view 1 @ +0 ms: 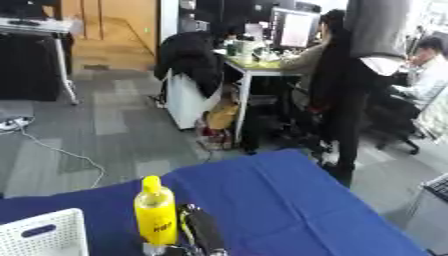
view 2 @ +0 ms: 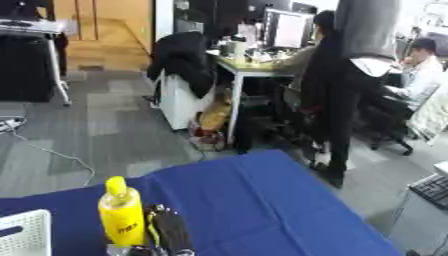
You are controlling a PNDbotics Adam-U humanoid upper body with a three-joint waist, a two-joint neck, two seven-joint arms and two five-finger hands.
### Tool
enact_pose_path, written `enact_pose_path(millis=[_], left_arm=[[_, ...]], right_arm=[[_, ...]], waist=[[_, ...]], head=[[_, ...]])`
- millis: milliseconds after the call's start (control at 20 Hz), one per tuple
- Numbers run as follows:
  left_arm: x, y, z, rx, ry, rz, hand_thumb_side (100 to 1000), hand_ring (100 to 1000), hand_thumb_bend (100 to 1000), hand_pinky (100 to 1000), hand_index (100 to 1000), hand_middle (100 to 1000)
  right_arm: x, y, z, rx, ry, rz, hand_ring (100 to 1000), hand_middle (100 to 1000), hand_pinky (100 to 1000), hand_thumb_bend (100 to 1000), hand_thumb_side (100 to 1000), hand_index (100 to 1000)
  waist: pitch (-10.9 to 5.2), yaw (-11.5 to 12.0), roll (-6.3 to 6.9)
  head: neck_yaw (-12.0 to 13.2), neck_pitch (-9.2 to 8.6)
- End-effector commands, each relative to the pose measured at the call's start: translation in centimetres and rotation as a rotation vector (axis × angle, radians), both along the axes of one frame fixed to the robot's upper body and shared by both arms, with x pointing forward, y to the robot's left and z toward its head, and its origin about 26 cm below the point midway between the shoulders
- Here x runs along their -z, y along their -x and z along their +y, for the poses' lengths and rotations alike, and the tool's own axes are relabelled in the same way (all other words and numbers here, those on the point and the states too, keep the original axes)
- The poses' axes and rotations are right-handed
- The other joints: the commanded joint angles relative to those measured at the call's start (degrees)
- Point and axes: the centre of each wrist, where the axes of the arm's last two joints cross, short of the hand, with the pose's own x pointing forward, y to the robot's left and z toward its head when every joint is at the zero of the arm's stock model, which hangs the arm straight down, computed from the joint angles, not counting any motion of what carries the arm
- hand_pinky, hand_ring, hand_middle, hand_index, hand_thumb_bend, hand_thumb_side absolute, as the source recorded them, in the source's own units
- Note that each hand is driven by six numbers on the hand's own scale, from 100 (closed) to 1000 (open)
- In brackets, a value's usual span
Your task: Pick up objects on the table and place them in the box.
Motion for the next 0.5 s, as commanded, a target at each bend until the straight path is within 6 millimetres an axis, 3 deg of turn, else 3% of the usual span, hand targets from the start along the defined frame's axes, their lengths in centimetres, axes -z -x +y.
enact_pose_path(millis=[50, 100, 500], left_arm=[[-0.6, 0.3, 0.1, 0.002, -0.013, -0.025, 886, 614, 251, 695, 877, 864], [-0.5, 0.3, 0.1, 0.002, -0.014, -0.025, 883, 614, 254, 694, 877, 864], [-0.4, 0.3, 0.2, 0.0, -0.025, -0.031, 889, 616, 250, 696, 877, 864]], right_arm=[[-3.7, 0.5, 1.0, -0.041, -0.04, -0.095, 100, 100, 100, 100, 867, 274], [-4.5, 0.8, 1.3, -0.055, -0.052, -0.119, 100, 100, 100, 100, 807, 275], [-9.8, 3.6, 3.8, -0.197, -0.135, -0.271, 100, 100, 100, 100, 797, 284]], waist=[[-0.98, -0.2, 0.32], [-1.03, -0.4, 0.32], [-1.22, -0.7, 0.36]], head=[[0.6, -0.3], [0.7, -0.25], [2.4, 0.54]])
